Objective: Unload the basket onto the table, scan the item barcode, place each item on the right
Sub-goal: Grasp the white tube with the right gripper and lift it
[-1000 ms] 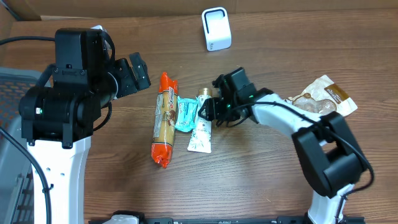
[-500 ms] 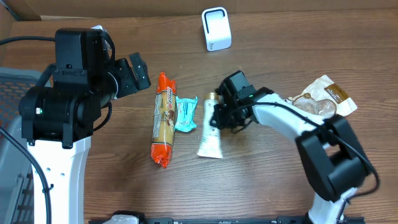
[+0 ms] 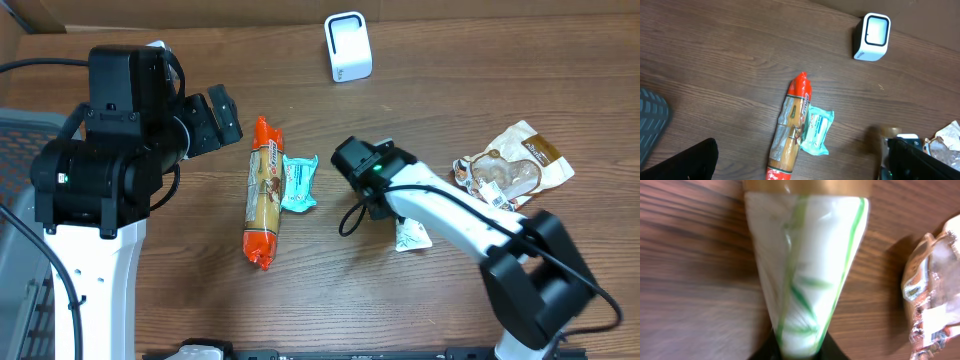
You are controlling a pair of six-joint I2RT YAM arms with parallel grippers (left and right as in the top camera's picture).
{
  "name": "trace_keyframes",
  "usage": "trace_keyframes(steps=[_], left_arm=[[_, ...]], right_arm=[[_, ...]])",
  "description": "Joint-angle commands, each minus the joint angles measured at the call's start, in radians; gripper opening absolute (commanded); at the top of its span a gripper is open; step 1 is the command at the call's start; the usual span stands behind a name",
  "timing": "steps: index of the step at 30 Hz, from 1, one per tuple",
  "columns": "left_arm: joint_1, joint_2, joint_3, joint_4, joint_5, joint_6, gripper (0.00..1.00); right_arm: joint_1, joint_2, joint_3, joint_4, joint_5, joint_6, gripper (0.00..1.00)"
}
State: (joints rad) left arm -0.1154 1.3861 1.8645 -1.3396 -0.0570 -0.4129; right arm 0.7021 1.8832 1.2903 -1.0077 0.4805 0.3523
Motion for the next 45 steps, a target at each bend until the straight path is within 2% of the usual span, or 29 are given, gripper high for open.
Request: trace_keyframes(steps=[1,8,15,17,18,21,27,32,36,43,45], left_arm=[[0.004,0.002,0.016,0.001,-0.005,-0.006,1.0],[0.004,0.002,0.016,0.001,-0.005,-0.006,1.0],[0.004,0.002,0.016,0.001,-0.005,-0.006,1.0],[0.004,0.002,0.016,0.001,-0.005,-0.006,1.0],[0.004,0.002,0.016,0.001,-0.005,-0.006,1.0],[0.004,0.002,0.016,0.001,-0.005,-0.006,0.99],[0.004,0.002,0.016,0.001,-0.005,-0.006,1.0],[0.004,0.002,0.016,0.001,-0.005,-0.006,1.0],[0.004,0.002,0.016,0.001,-0.005,-0.006,1.0],[0.004,0.002,0.016,0.001,-0.005,-0.006,1.0],[0.004,0.002,0.016,0.001,-0.005,-0.006,0.99]], right_arm=[[0.014,0.037,0.014,0.011,0.134,0.017,0.29],[0.069,0.038,0.014,0.049,-0.142,0.005,0.54],[0.124,0.038,0.014,0.096,-0.213,-0.01,0.57],[0.144,0.038,0.014,0.11,-0.213,-0.044,0.66],[0.146,0.038,0.022,0.115,-0.214,-0.04,0.75],[0.134,0.035,0.077,0.078,-0.213,0.013,0.82],[0.051,0.003,0.184,0.015,-0.252,0.044,0.86],[-0.132,0.003,0.158,0.026,-0.68,-0.085,0.83],[-0.249,0.005,0.103,0.023,-0.928,-0.201,0.84],[-0.286,0.008,-0.031,0.116,-0.99,-0.222,0.84],[-0.281,0.008,-0.07,0.172,-1.023,-0.217,0.8]])
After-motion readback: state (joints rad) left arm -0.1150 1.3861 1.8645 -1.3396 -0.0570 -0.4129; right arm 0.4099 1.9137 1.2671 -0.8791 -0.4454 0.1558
